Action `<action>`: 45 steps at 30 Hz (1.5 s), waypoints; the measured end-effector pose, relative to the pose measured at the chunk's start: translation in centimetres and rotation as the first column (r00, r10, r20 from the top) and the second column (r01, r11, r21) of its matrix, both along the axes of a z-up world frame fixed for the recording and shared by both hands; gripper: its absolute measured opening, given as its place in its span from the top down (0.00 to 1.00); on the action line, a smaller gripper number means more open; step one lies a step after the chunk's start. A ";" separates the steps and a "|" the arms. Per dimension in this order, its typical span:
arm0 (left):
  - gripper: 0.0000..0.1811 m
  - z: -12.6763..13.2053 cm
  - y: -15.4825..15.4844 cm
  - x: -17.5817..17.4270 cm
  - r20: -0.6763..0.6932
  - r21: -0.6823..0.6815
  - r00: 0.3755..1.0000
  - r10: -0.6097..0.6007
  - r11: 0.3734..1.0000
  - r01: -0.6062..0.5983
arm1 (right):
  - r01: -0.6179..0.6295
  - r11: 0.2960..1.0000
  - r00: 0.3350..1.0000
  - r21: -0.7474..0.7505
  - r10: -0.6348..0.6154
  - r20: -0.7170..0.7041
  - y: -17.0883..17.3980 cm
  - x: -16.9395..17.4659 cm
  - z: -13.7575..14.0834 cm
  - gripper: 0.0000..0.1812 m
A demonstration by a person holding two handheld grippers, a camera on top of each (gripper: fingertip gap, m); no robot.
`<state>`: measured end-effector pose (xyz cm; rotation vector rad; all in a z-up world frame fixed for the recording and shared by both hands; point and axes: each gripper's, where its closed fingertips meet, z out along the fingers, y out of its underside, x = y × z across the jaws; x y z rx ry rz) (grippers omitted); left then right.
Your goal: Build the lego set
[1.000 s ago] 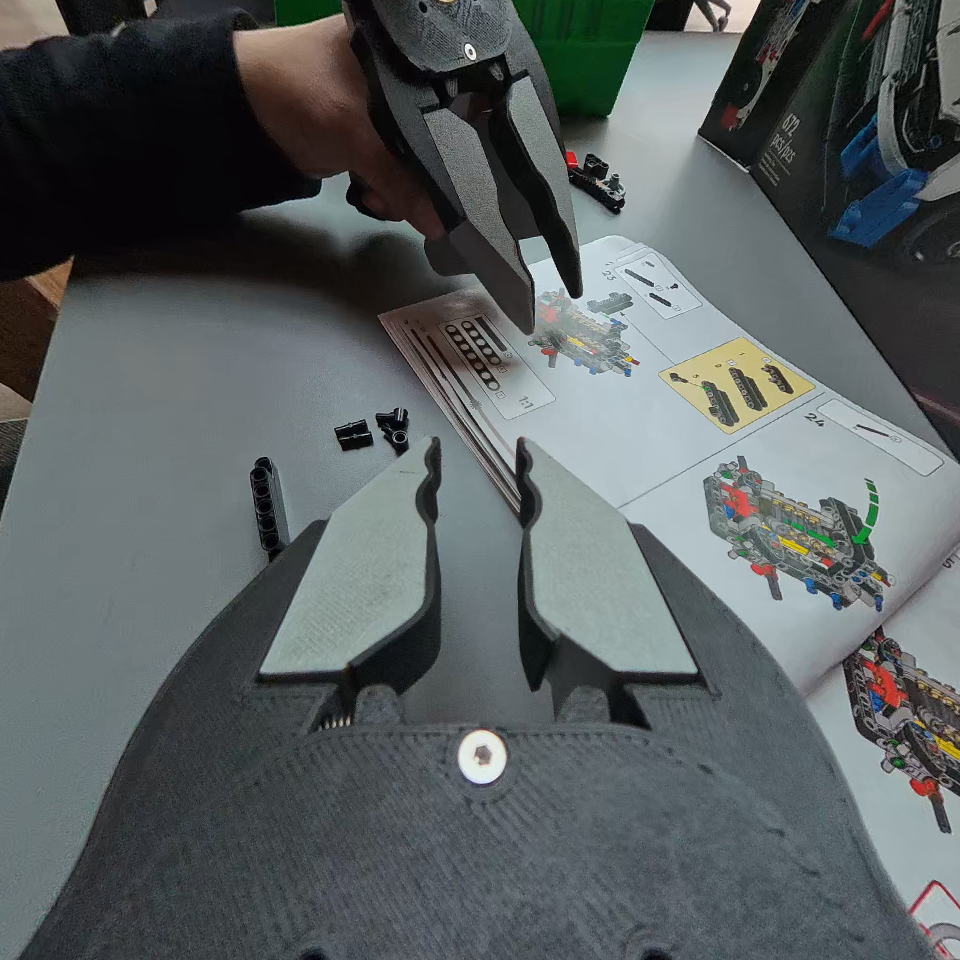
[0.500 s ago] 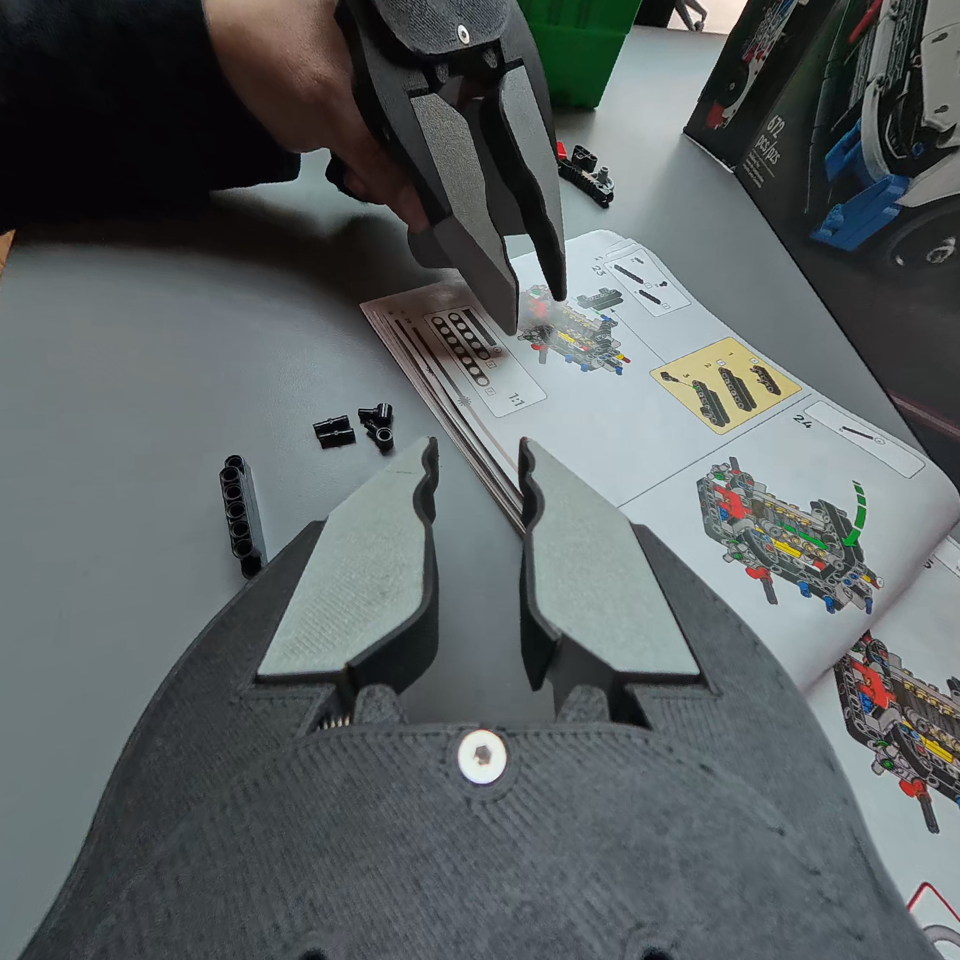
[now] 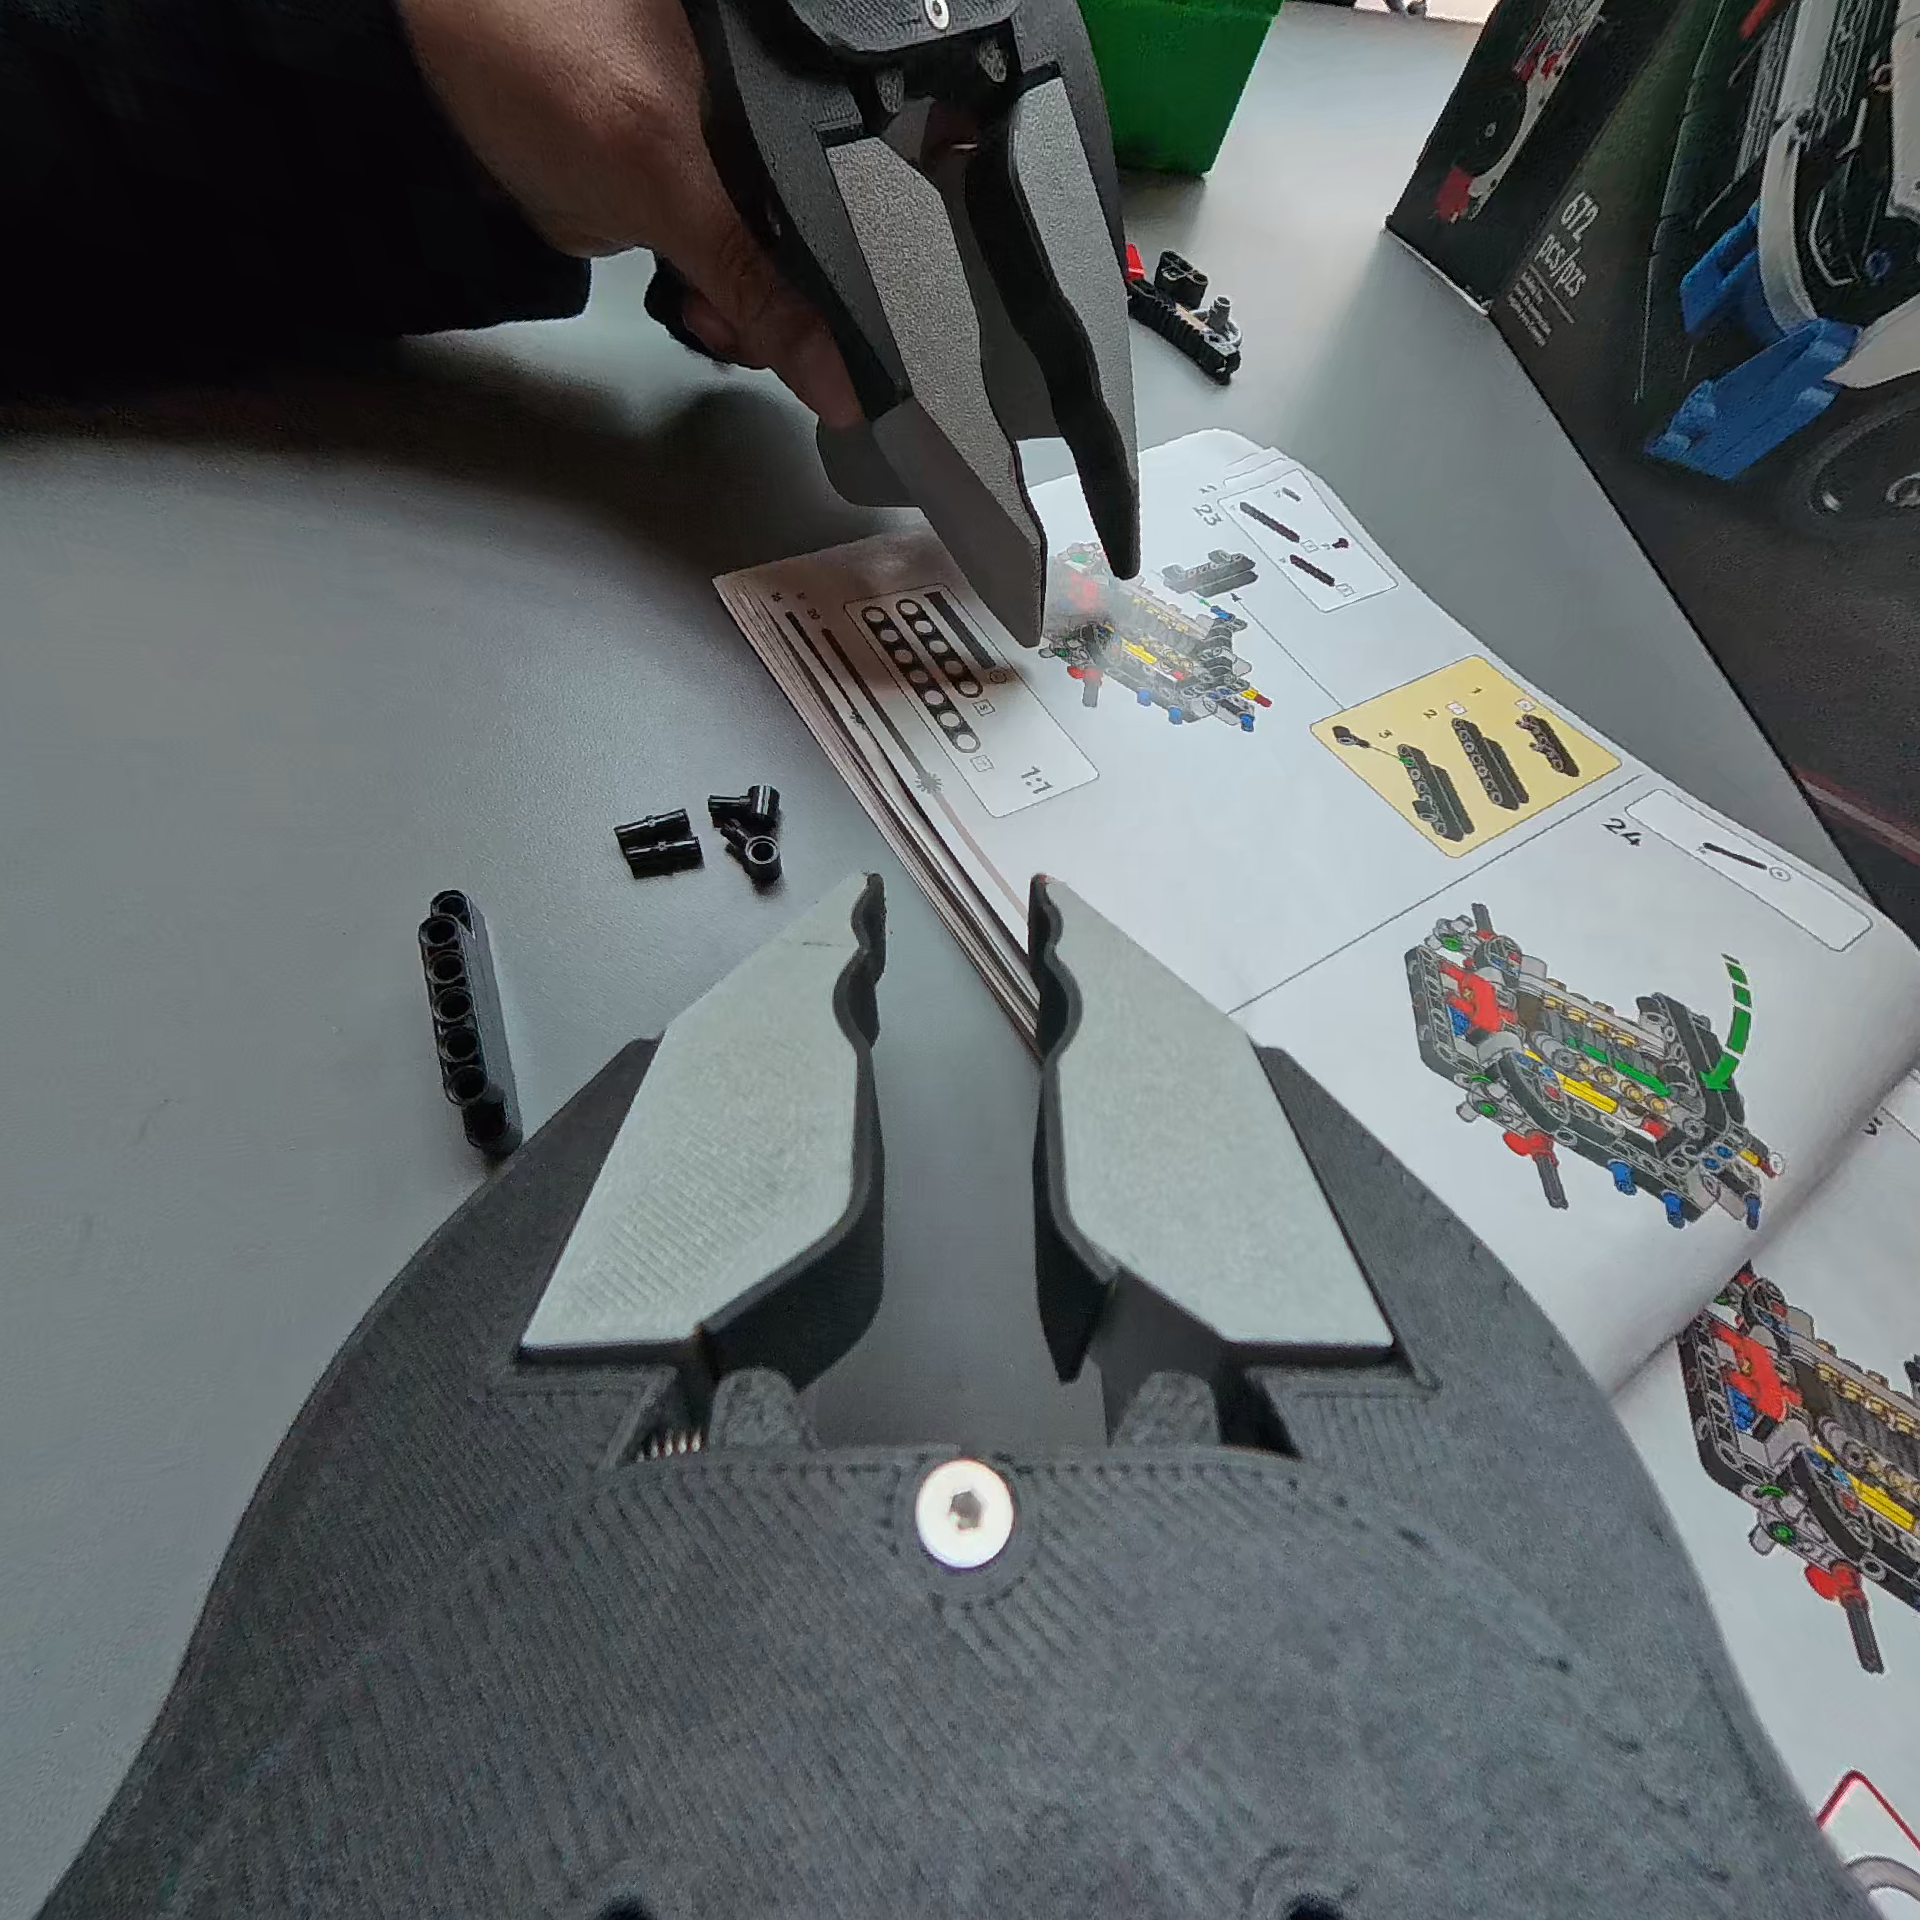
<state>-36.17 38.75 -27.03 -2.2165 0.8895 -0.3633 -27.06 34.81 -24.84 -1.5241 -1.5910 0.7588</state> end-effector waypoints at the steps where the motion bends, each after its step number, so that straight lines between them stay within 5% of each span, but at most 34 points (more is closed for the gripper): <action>1: 0.81 0.0 0.0 0.0 0.001 0.000 1.000 -0.001 1.000 0.001 | 0.002 1.000 1.000 -0.003 -0.002 0.002 0.1 0.0 0.0 0.87; 37: 0.76 0.7 1.2 0.4 -0.095 0.109 0.991 0.090 0.991 -0.080 | 0.161 0.987 0.987 0.007 -0.161 -0.013 2.8 -0.9 0.4 0.75; 41: 0.77 0.8 1.3 0.2 -0.097 0.114 0.991 0.093 0.990 -0.082 | 0.119 0.993 0.993 0.018 -0.119 0.007 2.0 -1.1 0.1 0.78; 45: 0.78 0.7 1.3 0.0 -0.094 0.108 0.991 0.097 0.990 -0.087 | 0.048 0.997 0.997 0.057 -0.051 0.053 0.9 -1.0 -0.6 0.96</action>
